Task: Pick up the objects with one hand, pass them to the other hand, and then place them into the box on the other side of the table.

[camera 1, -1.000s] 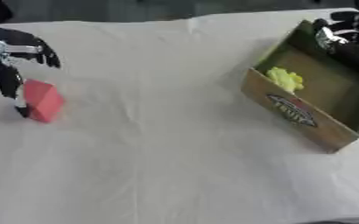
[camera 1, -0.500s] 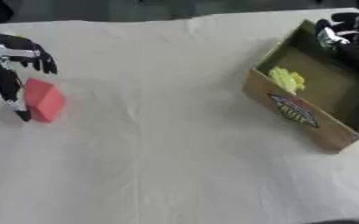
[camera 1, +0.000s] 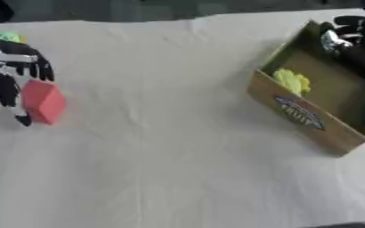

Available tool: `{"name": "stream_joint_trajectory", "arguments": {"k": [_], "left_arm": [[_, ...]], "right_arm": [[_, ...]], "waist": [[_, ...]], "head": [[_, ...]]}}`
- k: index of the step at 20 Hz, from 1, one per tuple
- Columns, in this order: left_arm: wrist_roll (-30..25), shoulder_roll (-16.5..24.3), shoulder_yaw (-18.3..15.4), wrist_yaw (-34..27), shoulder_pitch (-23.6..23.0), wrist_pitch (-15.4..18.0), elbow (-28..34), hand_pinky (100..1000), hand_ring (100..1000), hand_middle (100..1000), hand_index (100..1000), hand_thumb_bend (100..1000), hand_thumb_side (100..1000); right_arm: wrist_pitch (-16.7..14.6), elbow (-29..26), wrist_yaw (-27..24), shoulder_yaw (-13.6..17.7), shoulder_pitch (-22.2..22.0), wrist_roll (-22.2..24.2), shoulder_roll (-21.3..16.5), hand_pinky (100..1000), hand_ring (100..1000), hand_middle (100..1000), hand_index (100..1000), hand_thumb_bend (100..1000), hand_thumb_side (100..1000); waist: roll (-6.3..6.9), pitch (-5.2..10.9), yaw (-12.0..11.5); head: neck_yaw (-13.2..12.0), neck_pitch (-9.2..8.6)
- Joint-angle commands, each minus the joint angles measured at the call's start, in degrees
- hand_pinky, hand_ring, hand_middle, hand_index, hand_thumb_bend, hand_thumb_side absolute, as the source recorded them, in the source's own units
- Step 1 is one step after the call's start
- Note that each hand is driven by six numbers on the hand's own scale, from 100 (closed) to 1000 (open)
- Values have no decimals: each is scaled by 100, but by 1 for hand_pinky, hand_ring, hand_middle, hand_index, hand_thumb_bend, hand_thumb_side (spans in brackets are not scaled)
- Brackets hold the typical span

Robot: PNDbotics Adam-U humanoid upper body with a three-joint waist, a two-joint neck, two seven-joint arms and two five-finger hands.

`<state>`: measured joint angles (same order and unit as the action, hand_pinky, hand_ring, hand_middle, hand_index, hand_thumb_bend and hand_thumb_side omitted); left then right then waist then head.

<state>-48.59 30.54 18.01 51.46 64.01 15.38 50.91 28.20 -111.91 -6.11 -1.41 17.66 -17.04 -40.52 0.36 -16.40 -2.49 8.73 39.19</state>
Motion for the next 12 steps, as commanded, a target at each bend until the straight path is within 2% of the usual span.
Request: {"name": "stream_joint_trajectory", "arguments": {"k": [1,12], "left_arm": [[-338,212,-57,10,84,302,60,704,743,680,766,859,156],[-322,207,-73,183,27,247,78,682,725,666,729,751,144]], "right_arm": [[-27,-58,-1,93,49,-4,-109,982,762,732,853,216,575],[-37,-60,-20,107,37,-20,-83,982,762,732,853,214,576]], "waist": [[-10,91,0],[-33,78,11]], "head": [[23,-3],[32,-12]]}}
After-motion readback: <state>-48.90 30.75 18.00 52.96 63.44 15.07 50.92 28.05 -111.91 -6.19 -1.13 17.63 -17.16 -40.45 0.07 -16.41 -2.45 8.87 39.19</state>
